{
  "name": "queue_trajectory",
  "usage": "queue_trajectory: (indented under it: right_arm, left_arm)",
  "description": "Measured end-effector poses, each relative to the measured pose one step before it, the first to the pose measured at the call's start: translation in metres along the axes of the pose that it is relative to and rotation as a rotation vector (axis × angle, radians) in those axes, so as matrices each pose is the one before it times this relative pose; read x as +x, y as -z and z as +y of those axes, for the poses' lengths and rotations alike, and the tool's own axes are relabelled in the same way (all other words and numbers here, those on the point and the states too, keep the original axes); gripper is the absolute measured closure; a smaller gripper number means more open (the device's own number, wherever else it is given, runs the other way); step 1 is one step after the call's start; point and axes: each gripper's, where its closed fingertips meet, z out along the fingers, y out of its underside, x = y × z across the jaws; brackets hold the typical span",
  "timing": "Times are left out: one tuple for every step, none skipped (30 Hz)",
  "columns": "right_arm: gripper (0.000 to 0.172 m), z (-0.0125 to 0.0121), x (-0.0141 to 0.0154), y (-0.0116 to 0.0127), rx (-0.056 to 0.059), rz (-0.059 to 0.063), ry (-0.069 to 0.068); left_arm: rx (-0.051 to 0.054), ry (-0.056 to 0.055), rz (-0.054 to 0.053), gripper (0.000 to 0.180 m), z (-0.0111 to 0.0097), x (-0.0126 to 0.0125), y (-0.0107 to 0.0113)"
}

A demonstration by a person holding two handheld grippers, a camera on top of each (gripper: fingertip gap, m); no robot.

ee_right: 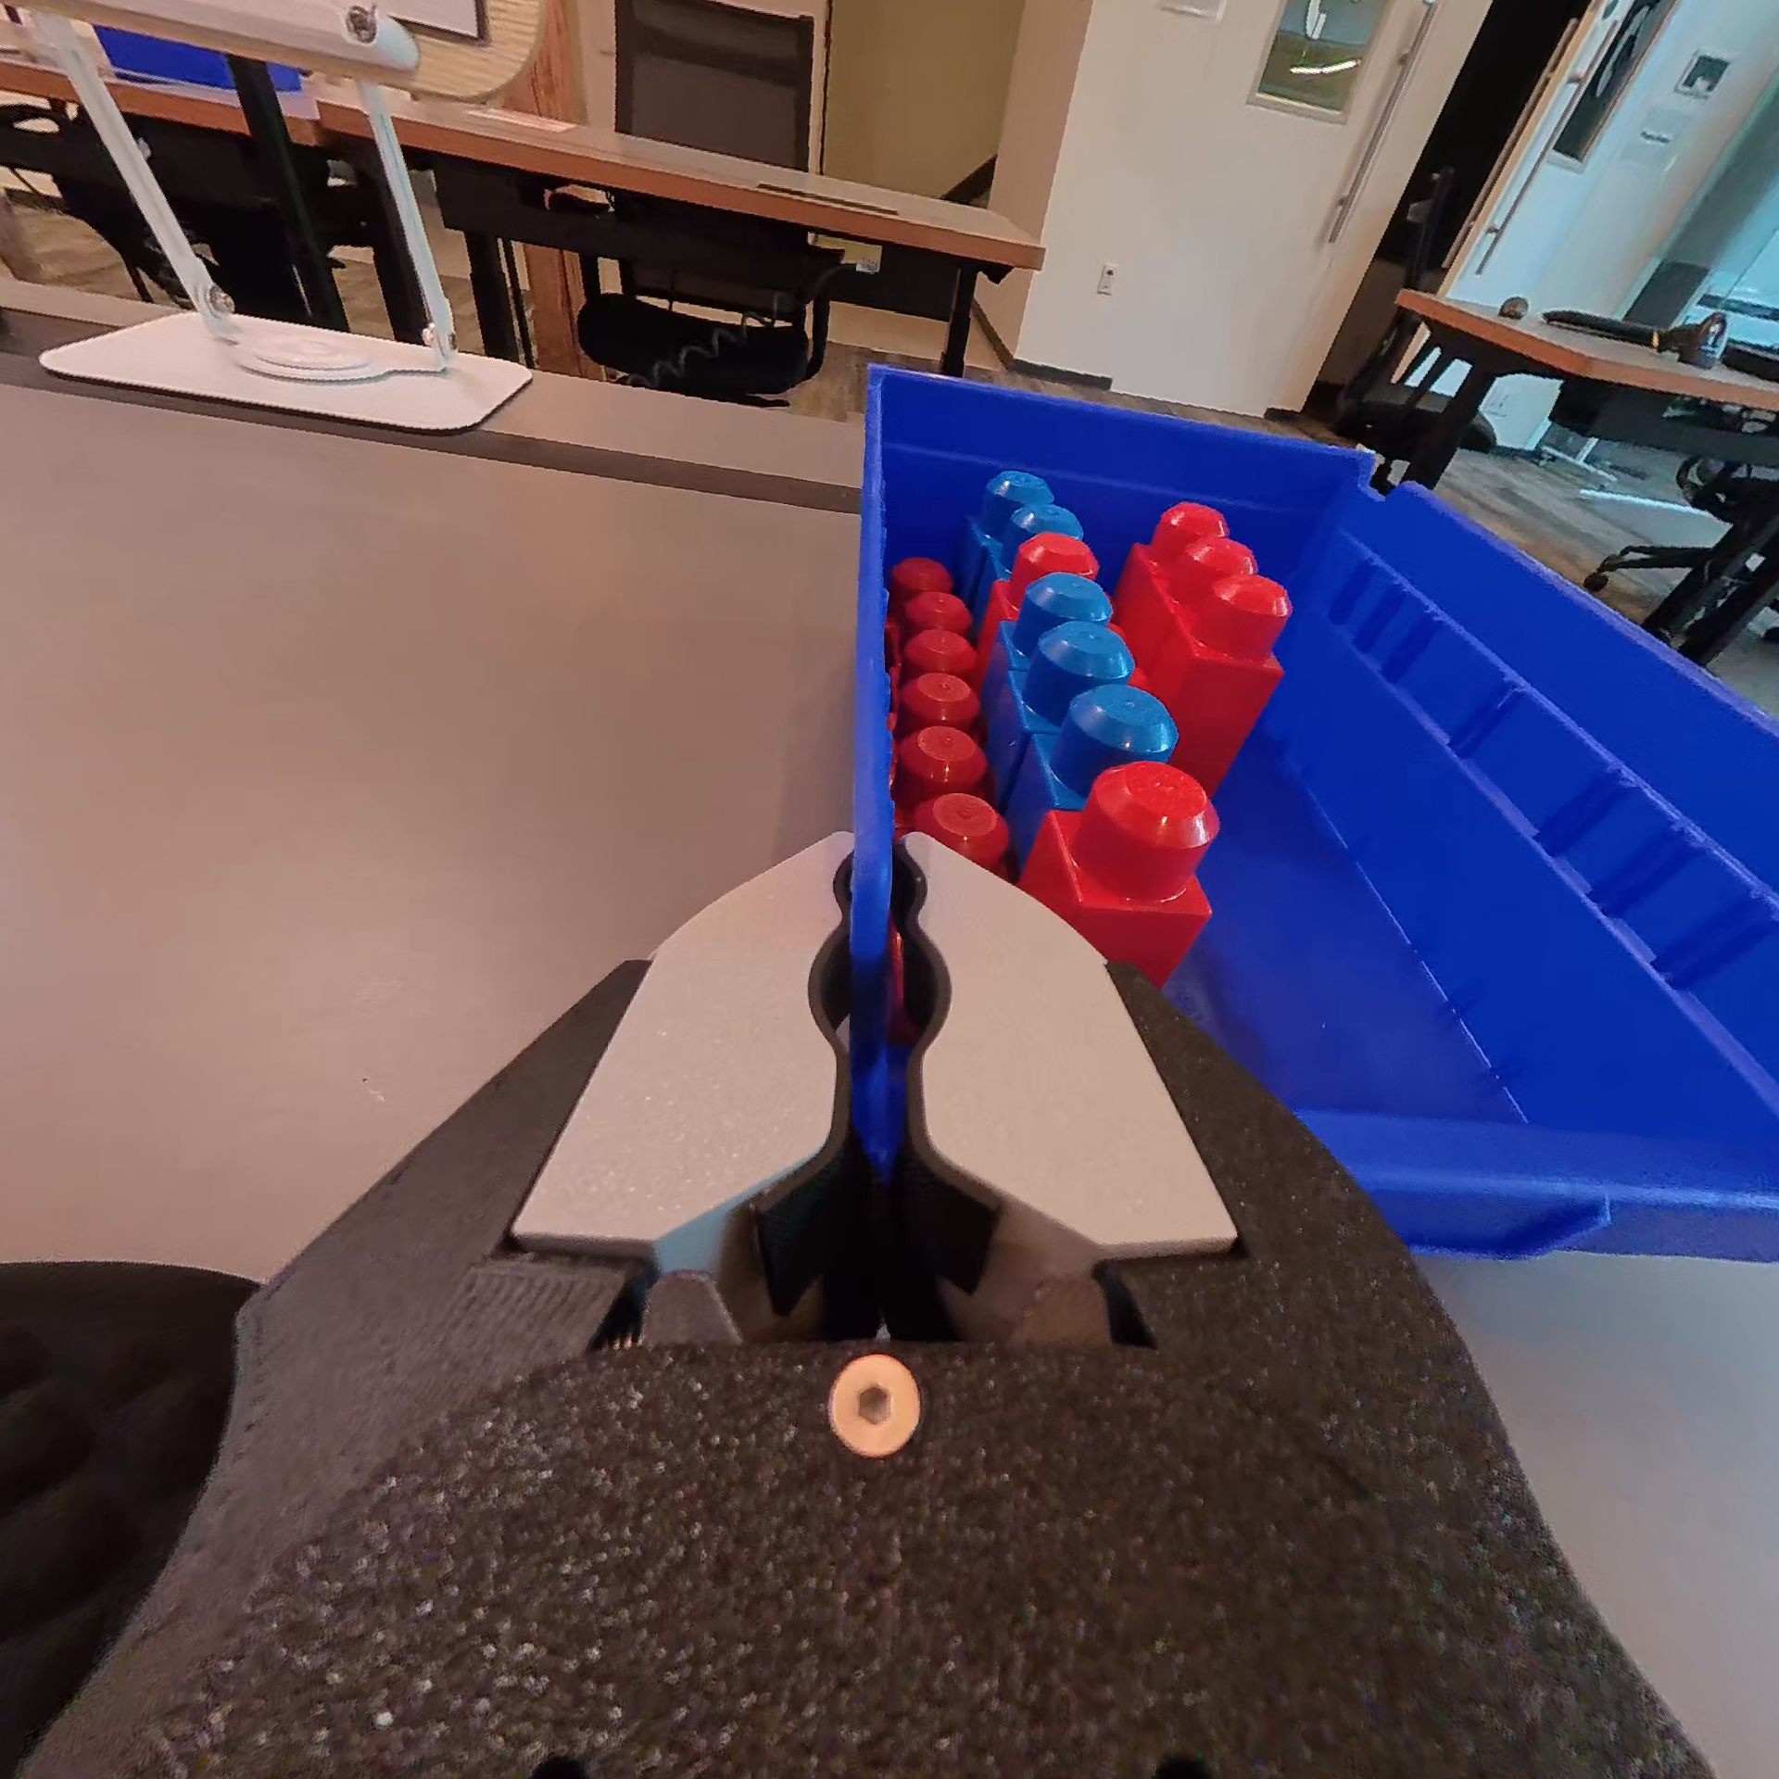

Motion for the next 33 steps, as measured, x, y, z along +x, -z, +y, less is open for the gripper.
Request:
queue_trajectory:
  right_arm:
    - [0.167,-0.00019,-0.00077,-0.00003,0.0008,-0.0034,0.0042]
    - [0.167,-0.00012,-0.00067,-0.00010,0.0006,-0.0017,0.0053]
    - [0.167,-0.00007,-0.00069,-0.00009,0.0008,-0.0009,0.0069]
    - [0.167,-0.00015,-0.00082,-0.00016,0.0010,-0.0012,0.0082]
    - [0.167,-0.00018,-0.00089,-0.00019,0.0009,-0.0013,0.0087]
    - [0.167,-0.00028,-0.00091,-0.00024,0.0010,-0.0024,0.0083]
    - [0.167,-0.00012,-0.00090,-0.00012,0.0007,-0.0018,0.0069]
    - [0.167,-0.00001,-0.00048,-0.00003,0.0001,0.0007,0.0056]
    - [0.167,-0.00011,-0.00022,-0.00003,0.0002,-0.0004,0.0033]
    - [0.167,0.00007,-0.00027,-0.00005,0.0000,-0.0016,0.0007]
    - [0.167,-0.00007,-0.00018,-0.00004,-0.0001,-0.0020,-0.0010]
    - [0.167,0.00008,-0.00006,0.00000,-0.0001,-0.0022,-0.0013]
    - [0.167,0.00002,-0.00024,-0.00006,-0.0001,-0.0023,-0.0010]
    - [0.167,-0.00005,-0.00004,-0.00001,-0.0001,-0.0017,-0.0008]
    - [0.167,0.00003,-0.00015,0.00003,0.0000,-0.0016,-0.0005]
    - [0.167,0.00000,-0.00028,0.00002,0.0002,-0.0025,-0.0006]
    - [0.167,-0.00003,-0.00034,-0.00007,0.0005,-0.0037,-0.0011]
    - [0.166,-0.00011,-0.00050,-0.00002,0.0006,-0.0053,-0.0019]
    - [0.166,-0.00015,-0.00053,-0.00013,-0.0001,-0.0055,-0.0032]
    - [0.166,-0.00002,-0.00084,-0.00013,-0.0018,-0.0052,-0.0029]
    - [0.166,-0.00008,-0.00079,-0.00011,-0.0038,-0.0043,0.0021]
    - [0.166,-0.00001,-0.00085,-0.00017,-0.0046,-0.0029,0.0070]
    - [0.165,-0.00012,-0.00088,-0.00020,-0.0052,-0.0020,0.0083]
    - [0.165,-0.00018,-0.00110,-0.00033,-0.0051,-0.0027,0.0072]
    - [0.165,-0.00013,-0.00131,-0.00025,-0.0044,-0.0037,0.0044]
    - [0.164,-0.00026,-0.00134,-0.00028,-0.0030,-0.0040,0.0018]
    - [0.164,-0.00021,-0.00119,-0.00023,-0.0015,-0.0025,0.0015]
    - [0.164,-0.00028,-0.00098,-0.00010,-0.0007,-0.0010,0.0027]
    - [0.164,-0.00016,-0.00085,-0.00009,-0.0007,-0.0009,0.0035]
    - [0.164,-0.00017,-0.00082,0.00008,-0.0010,-0.0011,0.0032]
    - [0.164,-0.00019,-0.00094,-0.00002,-0.0010,-0.0021,0.0027]
    - [0.164,-0.00016,-0.00101,-0.00008,-0.0014,-0.0031,0.0031]
    - [0.164,-0.00024,-0.00103,-0.00015,-0.0018,-0.0035,0.0038]
  left_arm:
    - [0.0001,-0.0028,0.0027,0.173,-0.00002,0.00047,-0.00002]
    - [0.0002,-0.0042,0.0025,0.173,-0.00006,0.00056,-0.00008]
    - [0.0000,-0.0042,0.0014,0.173,-0.00004,0.00052,-0.00004]
    - [0.0001,-0.0059,0.0028,0.173,0.00006,0.00087,0.00001]
    - [0.0003,-0.0076,0.0032,0.173,-0.00013,0.00094,-0.00015]
    - [0.0002,-0.0093,0.0028,0.173,0.00000,0.00094,-0.00003]
    - [0.0000,-0.0094,0.0030,0.173,-0.00012,0.00109,-0.00016]
    - [-0.0007,-0.0057,0.0044,0.173,0.00001,0.00101,-0.00004]
    - [-0.0007,-0.0040,0.0066,0.173,0.00001,0.00123,-0.00009]
    - [-0.0010,-0.0024,0.0072,0.173,-0.00003,0.00109,-0.00003]
    - [-0.0017,0.0003,0.0071,0.173,-0.00002,0.00097,-0.00002]
    - [-0.0020,0.0015,0.0070,0.173,-0.00010,0.00095,-0.00008]
    - [-0.0024,0.0013,0.0048,0.172,0.00002,0.00088,-0.00013]
    - [-0.0038,-0.0004,0.0021,0.172,0.00007,0.00070,-0.00005]
    - [-0.0048,-0.0044,0.0013,0.172,-0.00001,0.00089,-0.00023]
    - [-0.0053,-0.0066,0.0008,0.172,-0.00012,0.00097,-0.00030]
    - [-0.0057,-0.0080,0.0016,0.172,-0.00004,0.00120,-0.00044]
    - [-0.0052,-0.0087,0.0043,0.172,-0.00026,0.00153,-0.00063]
    - [-0.0047,-0.0054,0.0050,0.172,-0.00025,0.00156,-0.00076]
    - [-0.0053,-0.0014,0.0040,0.172,-0.00015,0.00122,-0.00081]
    - [-0.0058,-0.0001,0.0044,0.171,-0.00020,0.00125,-0.00077]
    - [-0.0067,-0.0040,0.0053,0.171,-0.00012,0.00140,-0.00073]
    - [-0.0079,-0.0068,0.0042,0.170,-0.00011,0.00124,-0.00068]
    - [-0.0077,-0.0062,0.0038,0.170,-0.00019,0.00133,-0.00076]
    - [-0.0066,-0.0054,0.0046,0.170,-0.00027,0.00159,-0.00086]
    - [-0.0053,-0.0066,0.0052,0.169,-0.00034,0.00177,-0.00086]
    - [-0.0049,-0.0071,0.0045,0.169,-0.00035,0.00160,-0.00070]
    - [-0.0033,-0.0067,0.0032,0.169,-0.00035,0.00156,-0.00077]
    - [-0.0020,-0.0068,0.0023,0.169,-0.00039,0.00128,-0.00051]
    - [-0.0015,-0.0056,0.0013,0.169,-0.00024,0.00124,-0.00052]
    - [-0.0017,-0.0054,0.0030,0.168,-0.00033,0.00133,-0.00027]
    - [-0.0028,-0.0041,0.0045,0.168,-0.00017,0.00142,-0.00022]
    - [-0.0036,-0.0039,0.0061,0.168,-0.00016,0.00151,-0.00015]
